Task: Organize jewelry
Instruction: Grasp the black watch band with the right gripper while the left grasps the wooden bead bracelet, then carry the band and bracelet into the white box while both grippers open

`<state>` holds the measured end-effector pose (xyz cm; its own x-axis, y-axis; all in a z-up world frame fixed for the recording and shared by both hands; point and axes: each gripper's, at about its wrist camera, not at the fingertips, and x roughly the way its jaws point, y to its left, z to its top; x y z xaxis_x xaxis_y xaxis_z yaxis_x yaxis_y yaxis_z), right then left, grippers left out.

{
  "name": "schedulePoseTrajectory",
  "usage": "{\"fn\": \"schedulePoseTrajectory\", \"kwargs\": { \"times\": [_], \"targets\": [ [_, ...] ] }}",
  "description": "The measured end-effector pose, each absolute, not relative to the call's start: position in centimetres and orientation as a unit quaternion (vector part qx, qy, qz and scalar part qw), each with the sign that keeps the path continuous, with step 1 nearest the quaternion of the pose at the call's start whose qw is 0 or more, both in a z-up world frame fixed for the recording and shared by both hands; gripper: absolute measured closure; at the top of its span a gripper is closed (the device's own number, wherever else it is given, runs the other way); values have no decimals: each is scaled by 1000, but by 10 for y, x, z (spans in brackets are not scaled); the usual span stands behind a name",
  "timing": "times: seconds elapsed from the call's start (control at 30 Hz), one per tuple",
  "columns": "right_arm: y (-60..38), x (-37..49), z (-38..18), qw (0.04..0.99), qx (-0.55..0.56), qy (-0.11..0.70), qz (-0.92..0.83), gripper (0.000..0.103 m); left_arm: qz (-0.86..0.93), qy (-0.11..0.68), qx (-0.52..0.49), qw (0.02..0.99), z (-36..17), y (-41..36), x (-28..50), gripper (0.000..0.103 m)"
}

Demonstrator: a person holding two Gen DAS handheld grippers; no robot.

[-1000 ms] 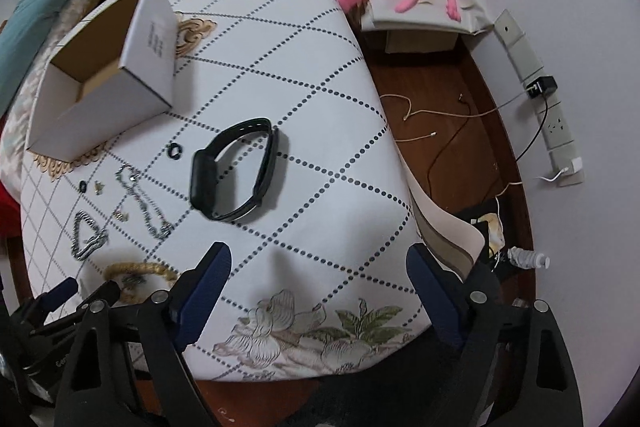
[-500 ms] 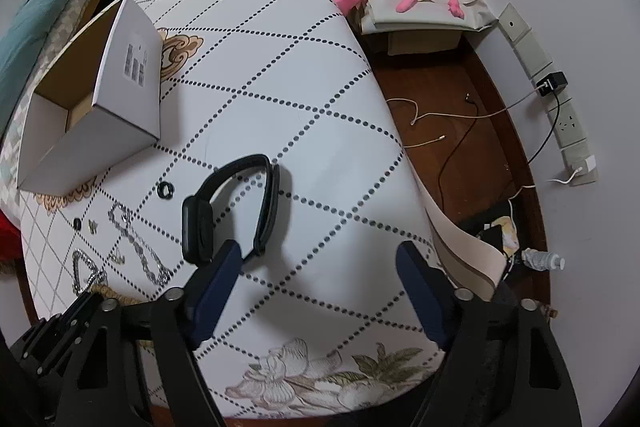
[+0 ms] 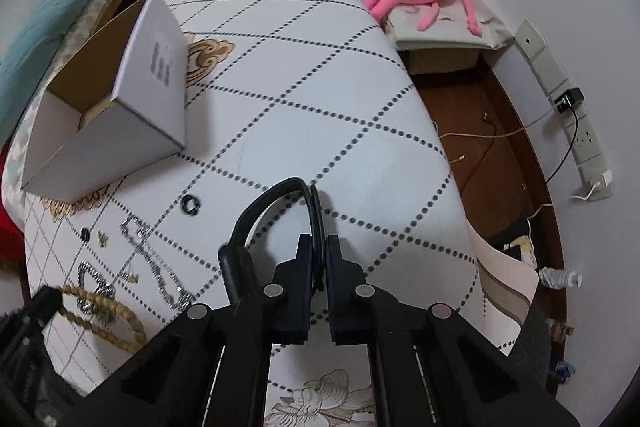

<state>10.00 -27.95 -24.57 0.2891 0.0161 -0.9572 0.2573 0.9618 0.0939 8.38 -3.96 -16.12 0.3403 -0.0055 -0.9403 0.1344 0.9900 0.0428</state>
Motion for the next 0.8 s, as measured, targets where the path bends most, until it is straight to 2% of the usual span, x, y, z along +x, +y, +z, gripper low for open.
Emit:
{"fn": "schedulePoseTrajectory", "kwargs": {
  "times": [0.43,0.8],
  "targets": [
    [-247,92,-182,826,136,546,-1,97,-82,523,5,848,-83,-34,105,96],
    [-214,165,-130,843,124,519,67,97,-115,513,-8,851,-55,-38,190,96]
  ]
}}
